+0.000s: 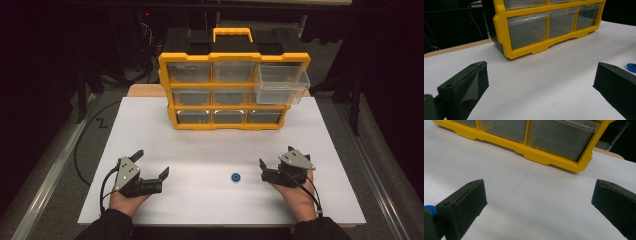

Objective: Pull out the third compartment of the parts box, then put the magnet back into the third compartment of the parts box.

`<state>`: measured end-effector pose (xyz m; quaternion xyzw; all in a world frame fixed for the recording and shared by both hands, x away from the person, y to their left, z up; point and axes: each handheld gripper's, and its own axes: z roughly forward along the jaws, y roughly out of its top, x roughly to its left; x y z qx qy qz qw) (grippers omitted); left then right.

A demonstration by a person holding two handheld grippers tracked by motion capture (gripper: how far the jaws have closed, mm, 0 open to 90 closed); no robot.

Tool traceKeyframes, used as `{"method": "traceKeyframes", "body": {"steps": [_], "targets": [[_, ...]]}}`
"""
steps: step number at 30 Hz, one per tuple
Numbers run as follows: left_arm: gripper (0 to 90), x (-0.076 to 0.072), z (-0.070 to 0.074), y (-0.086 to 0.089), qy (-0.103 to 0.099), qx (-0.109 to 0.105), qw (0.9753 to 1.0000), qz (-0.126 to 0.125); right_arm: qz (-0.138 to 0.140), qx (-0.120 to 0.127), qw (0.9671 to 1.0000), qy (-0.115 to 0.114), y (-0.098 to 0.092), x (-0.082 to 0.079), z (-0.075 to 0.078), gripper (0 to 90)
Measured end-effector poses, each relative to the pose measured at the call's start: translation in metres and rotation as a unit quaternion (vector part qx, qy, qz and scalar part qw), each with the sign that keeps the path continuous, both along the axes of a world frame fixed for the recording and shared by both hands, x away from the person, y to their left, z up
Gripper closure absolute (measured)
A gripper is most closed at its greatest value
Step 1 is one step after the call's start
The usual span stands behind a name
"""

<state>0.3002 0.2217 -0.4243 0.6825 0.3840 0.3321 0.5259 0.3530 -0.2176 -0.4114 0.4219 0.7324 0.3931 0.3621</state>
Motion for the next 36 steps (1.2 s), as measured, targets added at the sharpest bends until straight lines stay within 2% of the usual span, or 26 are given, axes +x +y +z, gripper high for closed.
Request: {"method": "traceKeyframes", "body": {"steps": [9, 14, 20, 27, 36], "targets": [[0.4, 0.002, 0.0, 0.0, 0.004, 0.001, 1.0, 0.006, 0.012, -0.001, 0.9999, 0.006, 0.001, 0.001, 0.001, 0.9], [0.3, 0.001, 0.0, 0.001, 0.005, -0.001, 0.9999, 0.01, 0.026, -0.008, 0.9994, 0.023, 0.002, 0.003, 0.001, 1.0], [0.3, 0.001, 0.001, 0.002, 0.008, -0.004, 0.9999, 0.008, 0.038, -0.016, 0.9974, 0.059, 0.004, 0.006, -0.001, 1.4], [0.4, 0.001, 0.001, 0.002, 0.008, -0.005, 0.9999, 0.004, 0.057, -0.033, 0.992, 0.108, 0.006, 0.009, -0.006, 1.0], [0.3, 0.001, 0.001, 0.002, 0.009, -0.005, 0.9999, -0.004, 0.083, -0.061, 0.9806, 0.167, 0.008, 0.012, -0.005, 1.0]]}}
